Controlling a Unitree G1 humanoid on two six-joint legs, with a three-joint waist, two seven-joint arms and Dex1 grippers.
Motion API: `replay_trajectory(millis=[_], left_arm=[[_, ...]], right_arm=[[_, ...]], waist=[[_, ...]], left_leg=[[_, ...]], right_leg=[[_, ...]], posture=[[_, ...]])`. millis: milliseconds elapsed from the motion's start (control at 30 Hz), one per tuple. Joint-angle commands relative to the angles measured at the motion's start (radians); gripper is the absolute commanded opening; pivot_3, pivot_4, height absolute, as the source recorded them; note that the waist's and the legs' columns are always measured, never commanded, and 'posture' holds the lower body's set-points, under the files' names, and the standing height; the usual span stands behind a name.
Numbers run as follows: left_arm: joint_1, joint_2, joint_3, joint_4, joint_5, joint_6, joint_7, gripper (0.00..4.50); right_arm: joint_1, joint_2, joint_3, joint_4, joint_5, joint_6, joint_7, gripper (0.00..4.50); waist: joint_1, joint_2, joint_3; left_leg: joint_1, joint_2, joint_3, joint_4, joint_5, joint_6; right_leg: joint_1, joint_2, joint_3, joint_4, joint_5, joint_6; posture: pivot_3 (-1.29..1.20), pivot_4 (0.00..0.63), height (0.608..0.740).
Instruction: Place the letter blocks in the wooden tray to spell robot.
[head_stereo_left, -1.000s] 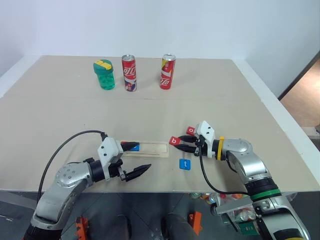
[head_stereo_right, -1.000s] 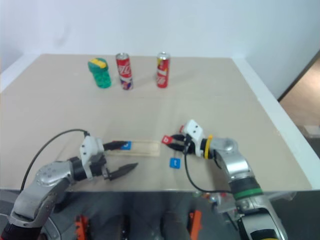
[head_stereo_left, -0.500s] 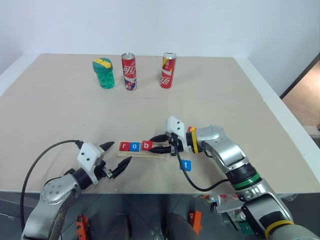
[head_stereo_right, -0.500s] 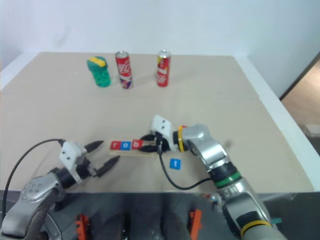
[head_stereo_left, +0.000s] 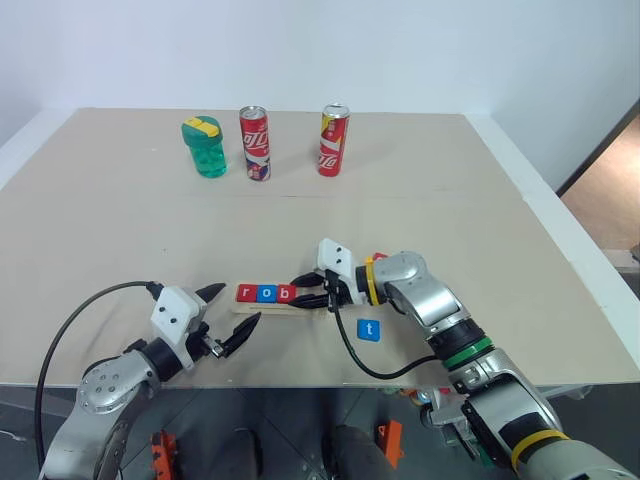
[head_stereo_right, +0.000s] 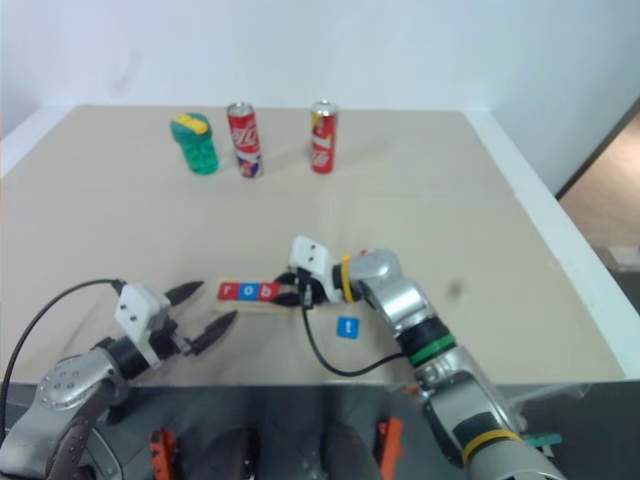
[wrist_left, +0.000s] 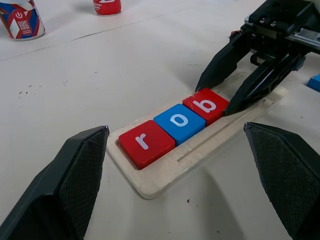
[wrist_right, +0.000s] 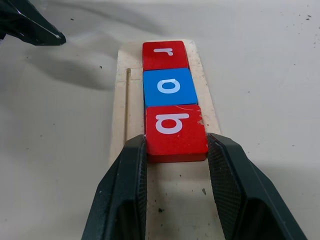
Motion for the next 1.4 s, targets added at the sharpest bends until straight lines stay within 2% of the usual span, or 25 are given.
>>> replay_trajectory(millis=[33, 133, 167, 233, 333, 400, 500, 567, 767, 867, 1133, 1267, 1300, 1400], left_arm=[[0.006, 0.010, 0.002, -0.049, -0.007, -0.015, -0.003, 4.50], [0.008, 0.010, -0.010, -0.052, -0.004, -0.016, -0.007, 4.50], [0.008, 0.010, -0.013, -0.052, -0.004, -0.016, -0.007, 4.50], [0.007, 0.010, -0.019, -0.053, -0.007, -0.018, -0.011, 4.50], [0.004, 0.021, -0.025, -0.061, -0.029, -0.015, -0.041, 4.50], [0.001, 0.052, -0.035, -0.073, -0.046, -0.017, -0.097, 4.50], [-0.011, 0.131, -0.072, -0.090, -0.071, -0.014, -0.213, 4.50], [-0.035, 0.180, -0.089, -0.096, -0.105, 0.020, -0.274, 4.50], [-0.118, 0.245, -0.128, -0.075, -0.149, 0.059, -0.366, 4.50], [-0.146, 0.244, -0.145, -0.063, -0.147, 0.061, -0.377, 4.50], [-0.170, 0.217, -0.150, -0.038, -0.125, 0.051, -0.347, 4.50], [-0.156, 0.219, -0.133, -0.023, -0.106, 0.034, -0.330, 4.50], [-0.150, 0.213, -0.124, -0.023, -0.104, 0.035, -0.314, 4.50], [-0.127, 0.201, -0.109, -0.026, -0.099, 0.033, -0.285, 4.50]], right_arm=[[-0.028, 0.008, -0.007, 0.002, -0.004, -0.020, 0.015, 1.16], [-0.034, 0.009, -0.008, 0.019, -0.005, -0.016, 0.024, 1.16], [-0.034, 0.008, -0.010, 0.022, -0.002, -0.004, 0.028, 2.22], [-0.032, 0.003, -0.015, 0.012, 0.002, -0.008, 0.038, 2.79], [-0.026, -0.012, -0.070, -0.073, 0.061, 0.050, 0.040, 3.98], [-0.033, -0.030, -0.142, -0.133, 0.124, 0.118, 0.026, 4.43], [-0.066, -0.084, -0.281, -0.117, 0.198, 0.190, -0.017, 4.43], [-0.077, -0.152, -0.335, -0.016, 0.170, 0.139, -0.048, 4.43], [-0.056, -0.287, -0.319, 0.257, 0.071, -0.070, 0.008, 4.43], [-0.049, -0.292, -0.309, 0.307, 0.059, -0.105, 0.044, 4.43], [-0.049, -0.253, -0.315, 0.382, 0.038, -0.127, 0.025, 4.43], [-0.047, -0.229, -0.305, 0.388, 0.024, -0.117, 0.004, 4.43], [-0.039, -0.222, -0.309, 0.377, 0.023, -0.105, -0.020, 4.20], [0.010, -0.204, -0.325, 0.291, 0.035, -0.070, -0.077, 4.20]], waist=[[0.000, 0.000, 0.000], [0.000, 0.000, 0.000], [0.000, 0.000, 0.000], [0.000, 0.000, 0.000], [0.000, 0.000, 0.000], [0.000, 0.000, 0.001], [0.001, 0.001, 0.001], [0.003, 0.001, 0.001], [-0.002, 0.001, 0.001], [-0.013, 0.002, 0.002], [-0.018, 0.004, 0.003], [-0.020, 0.004, 0.003], [-0.020, 0.004, 0.003], [-0.023, 0.004, 0.003]], left_leg=[[0.000, 0.000, 0.000, 0.000, 0.000, 0.000], [0.000, 0.000, 0.000, 0.000, 0.000, 0.000], [0.000, 0.000, 0.000, 0.000, 0.000, 0.000], [0.000, 0.000, 0.000, 0.000, 0.000, 0.000], [0.000, 0.000, 0.000, 0.000, 0.000, 0.000], [0.000, 0.000, 0.000, 0.000, 0.000, 0.000], [-0.002, 0.000, 0.000, 0.000, 0.000, 0.000], [-0.002, -0.001, -0.001, 0.000, 0.000, 0.000], [-0.002, -0.003, 0.002, 0.000, -0.001, 0.001], [-0.002, -0.002, 0.004, -0.004, -0.001, 0.002], [-0.001, -0.001, 0.001, -0.007, -0.001, 0.002], [-0.001, -0.002, 0.002, -0.006, -0.001, 0.001], [-0.001, -0.002, 0.002, -0.006, -0.001, 0.001], [-0.001, -0.002, 0.002, -0.006, -0.001, 0.001]], right_leg=[[0.000, 0.000, 0.000, 0.000, 0.000, 0.000], [0.000, 0.000, 0.000, 0.000, 0.000, -0.001], [0.000, 0.000, 0.000, 0.000, 0.000, -0.001], [0.000, 0.000, 0.000, 0.000, -0.001, -0.002], [0.000, 0.000, 0.000, 0.000, -0.001, -0.003], [-0.001, 0.000, 0.000, 0.000, -0.001, -0.003], [-0.002, 0.000, 0.000, 0.000, -0.001, -0.002], [-0.002, -0.001, 0.000, 0.000, -0.003, -0.004], [-0.001, -0.003, 0.001, -0.003, -0.003, -0.003], [-0.003, -0.001, 0.004, -0.002, -0.001, 0.001], [-0.004, 0.003, 0.005, 0.000, -0.002, 0.001], [-0.004, 0.002, 0.007, 0.000, -0.002, 0.001], [-0.004, 0.002, 0.007, 0.000, -0.002, 0.001], [-0.003, 0.002, 0.007, 0.000, -0.002, 0.002]], posture=[[0.00, 0.150, 0.740], [0.00, 0.150, 0.740], [0.00, 0.150, 0.740], [0.00, 0.150, 0.740], [0.00, 0.150, 0.740], [0.00, 0.150, 0.740], [0.00, 0.150, 0.740], [0.00, 0.150, 0.740], [0.00, 0.150, 0.740], [0.00, 0.150, 0.740], [0.00, 0.150, 0.740], [0.00, 0.150, 0.740], [0.00, 0.150, 0.740], [0.00, 0.150, 0.740]])
